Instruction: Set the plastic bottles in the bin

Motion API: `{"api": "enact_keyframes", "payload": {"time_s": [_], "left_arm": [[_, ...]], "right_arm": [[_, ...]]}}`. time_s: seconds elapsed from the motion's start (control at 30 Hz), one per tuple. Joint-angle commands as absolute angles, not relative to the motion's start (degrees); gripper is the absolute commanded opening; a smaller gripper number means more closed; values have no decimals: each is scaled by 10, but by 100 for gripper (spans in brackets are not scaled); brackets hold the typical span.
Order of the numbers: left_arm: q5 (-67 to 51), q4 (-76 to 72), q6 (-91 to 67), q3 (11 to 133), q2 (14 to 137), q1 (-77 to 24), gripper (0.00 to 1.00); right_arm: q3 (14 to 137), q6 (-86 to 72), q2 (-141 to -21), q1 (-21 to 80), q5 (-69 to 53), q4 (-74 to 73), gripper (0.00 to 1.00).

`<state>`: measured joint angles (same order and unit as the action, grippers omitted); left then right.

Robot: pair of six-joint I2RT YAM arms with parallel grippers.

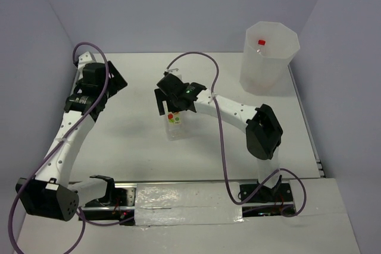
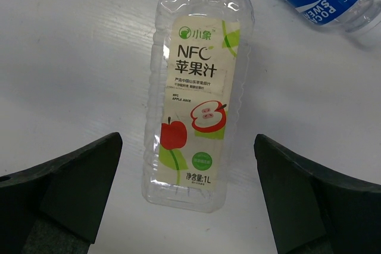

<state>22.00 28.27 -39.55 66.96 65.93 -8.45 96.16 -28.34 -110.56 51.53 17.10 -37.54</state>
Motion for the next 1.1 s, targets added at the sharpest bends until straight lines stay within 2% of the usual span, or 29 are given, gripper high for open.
{"api": "enact_keyframes", "payload": {"time_s": [0.0, 0.37, 0.47, 0.63, 0.83, 1.07], "left_arm": [[188, 271, -415, 664, 676, -81, 99], [178, 278, -412, 668, 690, -81, 99], [176, 279, -413, 670, 693, -81, 100], [177, 282, -410, 673, 693, -81, 100], [183, 291, -403, 684, 692, -79, 99], [182, 294, -396, 684, 689, -78, 100]], "right_arm": [[950, -300, -1079, 513, 166, -355, 100], [909, -314, -1075, 482, 116, -326, 100], [954, -303, -1095, 479, 141, -347, 100], [1098, -301, -1185, 455, 171, -395, 100], [1366, -306, -1349, 432, 181, -484, 95], [1349, -318, -1366, 419, 142, -432, 86]]}}
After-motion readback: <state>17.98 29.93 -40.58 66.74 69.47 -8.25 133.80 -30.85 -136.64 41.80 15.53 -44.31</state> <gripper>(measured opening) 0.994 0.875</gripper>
